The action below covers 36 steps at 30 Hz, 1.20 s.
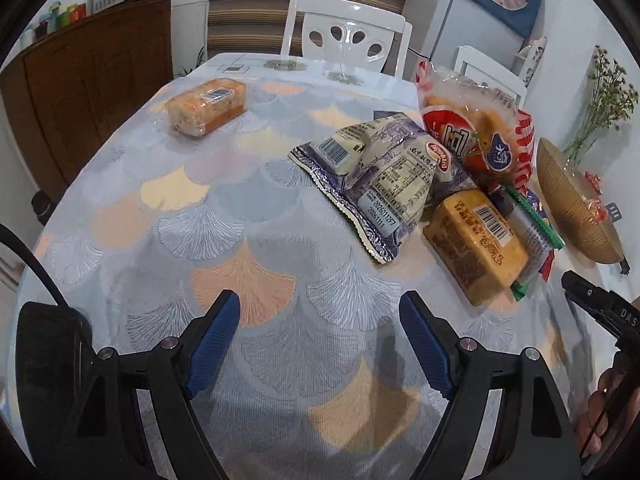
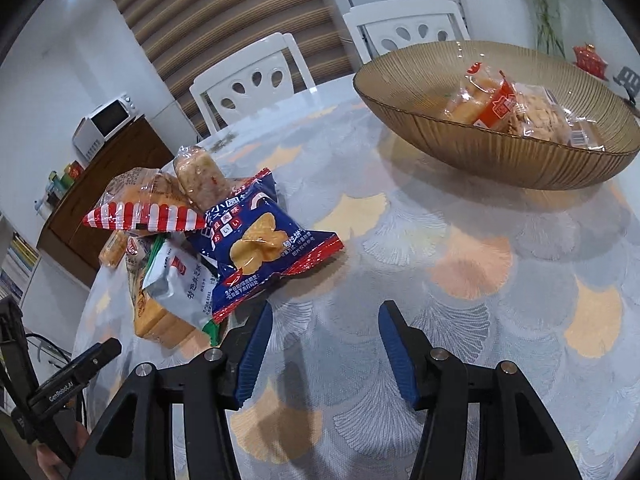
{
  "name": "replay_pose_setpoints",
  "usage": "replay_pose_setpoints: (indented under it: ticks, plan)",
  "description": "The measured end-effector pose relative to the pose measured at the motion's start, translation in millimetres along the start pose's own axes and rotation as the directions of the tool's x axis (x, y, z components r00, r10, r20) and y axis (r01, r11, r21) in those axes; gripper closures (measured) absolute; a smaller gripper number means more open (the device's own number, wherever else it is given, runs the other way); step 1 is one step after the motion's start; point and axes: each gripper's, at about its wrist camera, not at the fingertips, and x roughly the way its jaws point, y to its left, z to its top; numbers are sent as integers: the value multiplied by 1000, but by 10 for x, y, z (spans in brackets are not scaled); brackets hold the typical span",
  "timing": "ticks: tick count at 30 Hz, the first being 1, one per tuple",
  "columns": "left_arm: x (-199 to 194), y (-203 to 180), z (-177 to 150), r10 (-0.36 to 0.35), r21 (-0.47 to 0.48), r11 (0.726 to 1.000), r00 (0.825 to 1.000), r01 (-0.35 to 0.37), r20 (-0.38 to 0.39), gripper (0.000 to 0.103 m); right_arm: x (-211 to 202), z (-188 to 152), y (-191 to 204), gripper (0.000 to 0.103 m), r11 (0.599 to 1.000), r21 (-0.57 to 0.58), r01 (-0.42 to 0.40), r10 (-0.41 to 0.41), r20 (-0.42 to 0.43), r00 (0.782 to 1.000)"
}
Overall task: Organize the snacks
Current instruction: 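Move both tools back toward the remaining snacks, then grasp the orange cracker pack with the left gripper while the right grasps the yellow square biscuit pack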
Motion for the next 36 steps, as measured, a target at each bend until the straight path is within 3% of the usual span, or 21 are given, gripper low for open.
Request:
replay_pose_setpoints:
  ticks: [26,31,33,36]
  plan:
    - [-5,-31,2,-15,13,1000,1000,15,-2,22,24,-13,83,49,1000,-24,3,-3,3,1000]
    - [-96,-31,74,-21,14,1000,1000,21,-22,24,-159,-42,352,49,989,-117,-94,96,8,995]
    - [-283,-55,222,-1,45,999,1000,1,12,24,-273,-26,550,49,973,-156,-168,170,2,985]
    - [-559,-78,512,57,118,991,995,-65,77,23,-348,-13,880,49,952,-222,-212,215,-10,977]
